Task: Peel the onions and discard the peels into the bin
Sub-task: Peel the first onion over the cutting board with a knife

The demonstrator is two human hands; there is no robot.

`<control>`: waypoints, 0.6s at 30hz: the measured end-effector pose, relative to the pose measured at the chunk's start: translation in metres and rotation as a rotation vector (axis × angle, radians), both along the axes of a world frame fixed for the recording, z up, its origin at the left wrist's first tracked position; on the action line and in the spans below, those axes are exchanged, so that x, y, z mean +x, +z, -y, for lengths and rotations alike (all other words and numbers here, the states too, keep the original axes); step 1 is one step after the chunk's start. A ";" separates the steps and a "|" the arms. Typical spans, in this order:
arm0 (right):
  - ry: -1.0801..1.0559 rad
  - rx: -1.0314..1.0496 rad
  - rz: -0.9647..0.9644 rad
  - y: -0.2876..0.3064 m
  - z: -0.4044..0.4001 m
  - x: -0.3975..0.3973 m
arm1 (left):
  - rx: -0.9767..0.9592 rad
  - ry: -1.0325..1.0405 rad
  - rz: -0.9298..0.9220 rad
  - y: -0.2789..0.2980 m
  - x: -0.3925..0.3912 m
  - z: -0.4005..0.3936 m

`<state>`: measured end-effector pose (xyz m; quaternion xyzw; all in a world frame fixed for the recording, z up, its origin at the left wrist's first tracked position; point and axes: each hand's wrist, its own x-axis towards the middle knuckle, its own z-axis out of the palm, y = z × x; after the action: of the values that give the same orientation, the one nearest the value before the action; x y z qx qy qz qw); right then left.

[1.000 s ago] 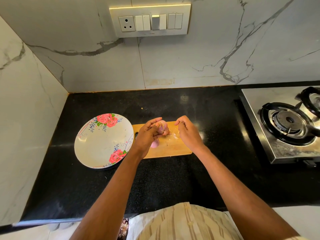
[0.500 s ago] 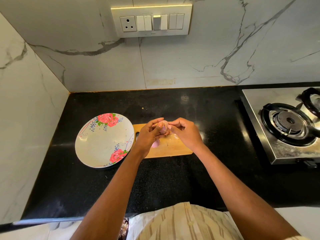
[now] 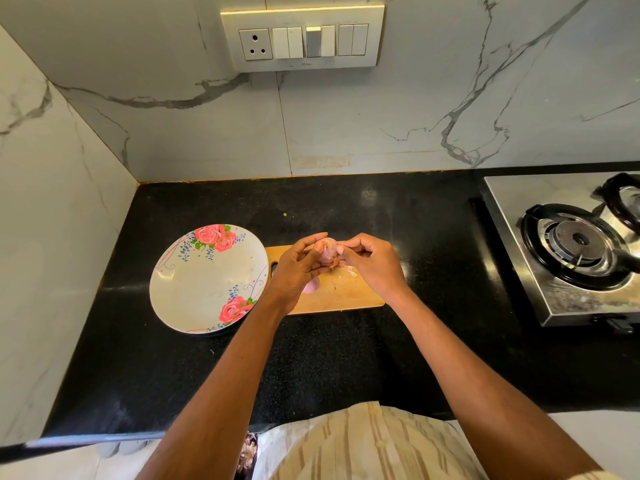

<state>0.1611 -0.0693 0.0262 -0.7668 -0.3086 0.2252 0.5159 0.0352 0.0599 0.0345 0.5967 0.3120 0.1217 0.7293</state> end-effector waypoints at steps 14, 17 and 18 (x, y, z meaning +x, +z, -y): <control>-0.040 0.049 -0.084 0.001 -0.001 -0.002 | -0.065 0.031 0.021 0.002 0.001 0.002; -0.024 0.080 -0.115 0.006 -0.002 -0.002 | -0.071 0.036 0.031 0.003 0.002 0.001; -0.017 0.089 -0.115 0.007 -0.001 -0.003 | -0.072 0.038 0.031 0.003 0.002 0.001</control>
<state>0.1585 -0.0679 0.0335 -0.7314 -0.2817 0.2507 0.5683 0.0375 0.0588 0.0372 0.5621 0.3161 0.1337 0.7525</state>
